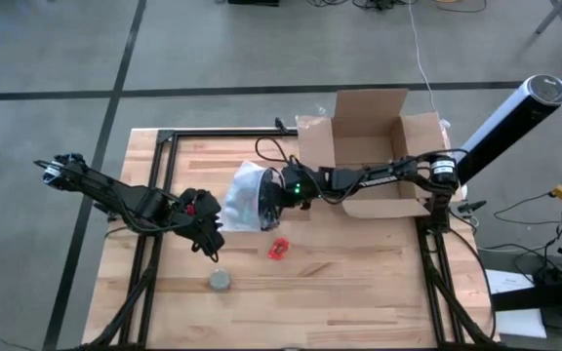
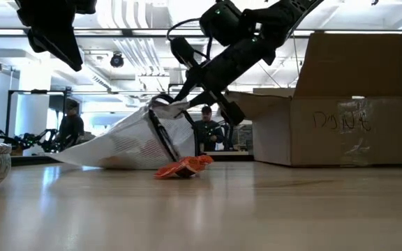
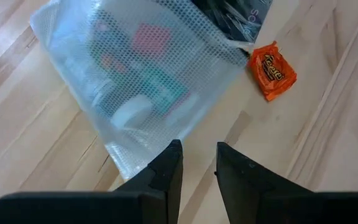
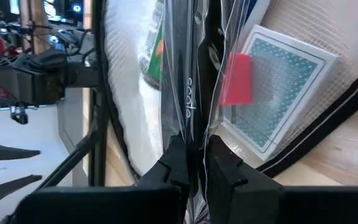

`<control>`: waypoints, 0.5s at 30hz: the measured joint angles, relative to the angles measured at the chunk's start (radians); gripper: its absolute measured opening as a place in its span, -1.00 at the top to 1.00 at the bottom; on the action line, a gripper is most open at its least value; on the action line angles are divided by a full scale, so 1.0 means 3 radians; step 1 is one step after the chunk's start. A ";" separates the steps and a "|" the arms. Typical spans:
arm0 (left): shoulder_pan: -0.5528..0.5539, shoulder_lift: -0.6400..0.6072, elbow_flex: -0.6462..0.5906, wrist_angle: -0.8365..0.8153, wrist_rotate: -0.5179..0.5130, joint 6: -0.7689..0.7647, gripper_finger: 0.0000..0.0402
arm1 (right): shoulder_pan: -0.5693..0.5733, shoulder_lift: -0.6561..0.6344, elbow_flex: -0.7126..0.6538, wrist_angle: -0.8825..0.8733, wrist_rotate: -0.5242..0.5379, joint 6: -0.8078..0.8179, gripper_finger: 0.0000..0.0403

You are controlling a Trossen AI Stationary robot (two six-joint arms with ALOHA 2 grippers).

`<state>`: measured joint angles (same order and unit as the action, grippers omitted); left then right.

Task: Unpack boxes

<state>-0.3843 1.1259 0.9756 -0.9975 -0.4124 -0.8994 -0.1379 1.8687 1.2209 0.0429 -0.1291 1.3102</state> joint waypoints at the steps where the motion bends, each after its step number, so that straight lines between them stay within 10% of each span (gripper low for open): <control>1: 0.0000 0.0000 0.0000 0.0000 -0.0016 0.0000 0.59 | -0.0001 0.0000 0.0000 -0.0002 0.0002 -0.0005 0.94; 15: 0.0000 0.0000 0.0000 0.0050 -0.0058 0.0000 0.60 | -0.0014 0.0000 0.0000 -0.0199 0.0533 -0.0167 0.95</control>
<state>-0.3843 1.1259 0.9756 -0.9825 -0.4297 -0.8993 -0.1421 1.8687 1.2209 -0.0168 0.0307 1.2599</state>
